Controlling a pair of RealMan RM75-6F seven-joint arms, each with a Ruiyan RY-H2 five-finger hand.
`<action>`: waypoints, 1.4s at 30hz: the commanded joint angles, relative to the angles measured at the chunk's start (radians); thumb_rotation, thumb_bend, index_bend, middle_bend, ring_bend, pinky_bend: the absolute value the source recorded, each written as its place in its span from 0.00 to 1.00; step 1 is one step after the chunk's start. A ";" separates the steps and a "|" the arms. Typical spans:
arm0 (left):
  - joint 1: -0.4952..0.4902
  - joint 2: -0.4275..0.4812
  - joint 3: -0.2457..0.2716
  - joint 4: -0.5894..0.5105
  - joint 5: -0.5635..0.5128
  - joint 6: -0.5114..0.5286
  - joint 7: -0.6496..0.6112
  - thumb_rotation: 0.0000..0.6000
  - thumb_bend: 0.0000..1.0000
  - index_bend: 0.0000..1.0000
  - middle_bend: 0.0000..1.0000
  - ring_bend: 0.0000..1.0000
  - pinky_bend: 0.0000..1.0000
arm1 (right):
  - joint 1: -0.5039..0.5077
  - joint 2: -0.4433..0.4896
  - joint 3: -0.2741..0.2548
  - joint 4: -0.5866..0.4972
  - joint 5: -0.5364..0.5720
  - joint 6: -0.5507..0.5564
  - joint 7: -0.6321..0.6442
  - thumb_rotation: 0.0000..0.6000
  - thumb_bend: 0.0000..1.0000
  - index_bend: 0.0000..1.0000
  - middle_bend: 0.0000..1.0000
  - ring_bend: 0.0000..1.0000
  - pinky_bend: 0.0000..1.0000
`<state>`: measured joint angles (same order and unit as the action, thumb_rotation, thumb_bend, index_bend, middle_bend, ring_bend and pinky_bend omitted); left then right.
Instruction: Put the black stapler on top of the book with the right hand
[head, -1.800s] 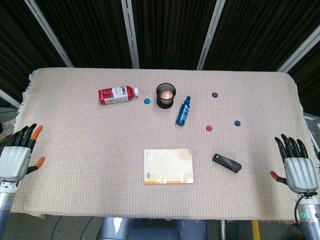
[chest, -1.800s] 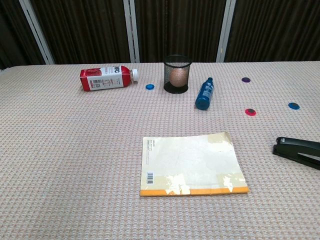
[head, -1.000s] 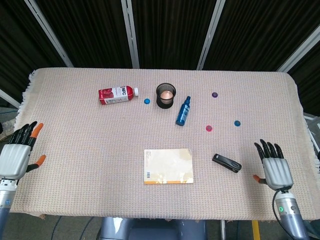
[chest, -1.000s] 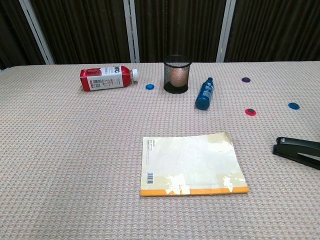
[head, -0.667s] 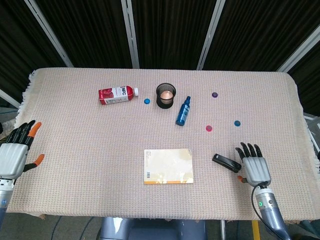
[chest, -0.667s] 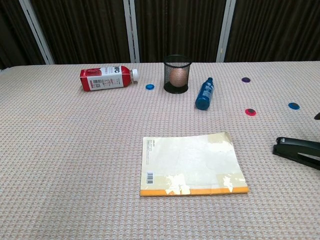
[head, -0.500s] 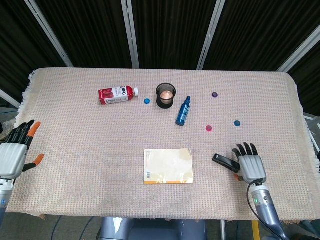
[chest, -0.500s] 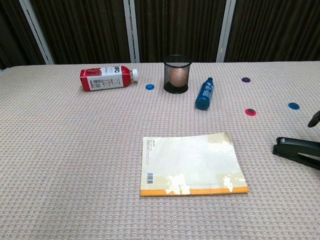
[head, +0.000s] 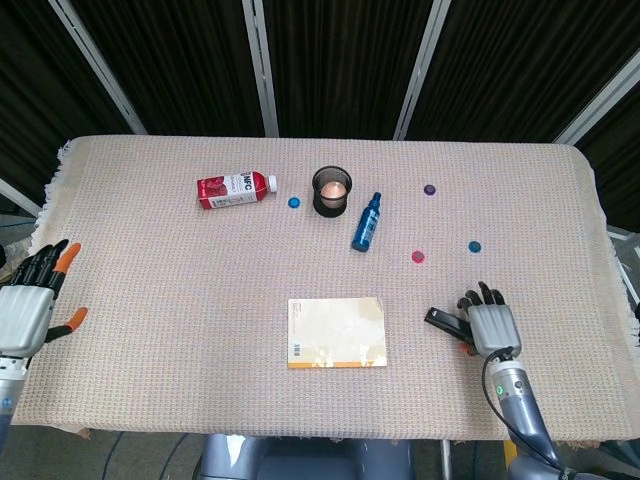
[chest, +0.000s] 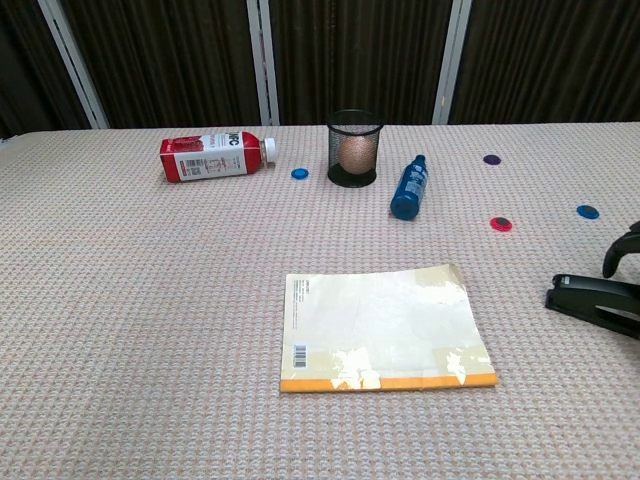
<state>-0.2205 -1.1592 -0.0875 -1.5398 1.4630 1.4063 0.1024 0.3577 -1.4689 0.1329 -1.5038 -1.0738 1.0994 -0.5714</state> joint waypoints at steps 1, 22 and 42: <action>-0.002 -0.001 0.000 0.001 0.000 -0.002 0.000 1.00 0.28 0.00 0.00 0.03 0.13 | 0.012 -0.012 0.000 0.021 0.008 -0.012 0.009 1.00 0.13 0.40 0.27 0.15 0.26; -0.007 -0.004 0.007 0.006 0.013 -0.004 -0.002 1.00 0.28 0.00 0.00 0.02 0.13 | 0.027 -0.008 -0.010 -0.008 0.014 0.056 -0.052 1.00 0.28 0.69 0.51 0.45 0.59; -0.014 -0.014 0.004 0.006 0.006 -0.010 0.018 1.00 0.28 0.00 0.00 0.02 0.13 | 0.021 0.076 -0.064 -0.476 -0.048 0.245 -0.345 1.00 0.29 0.70 0.51 0.46 0.59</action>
<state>-0.2344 -1.1729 -0.0835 -1.5337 1.4689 1.3966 0.1197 0.3725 -1.3822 0.0828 -1.9529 -1.1081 1.3330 -0.8875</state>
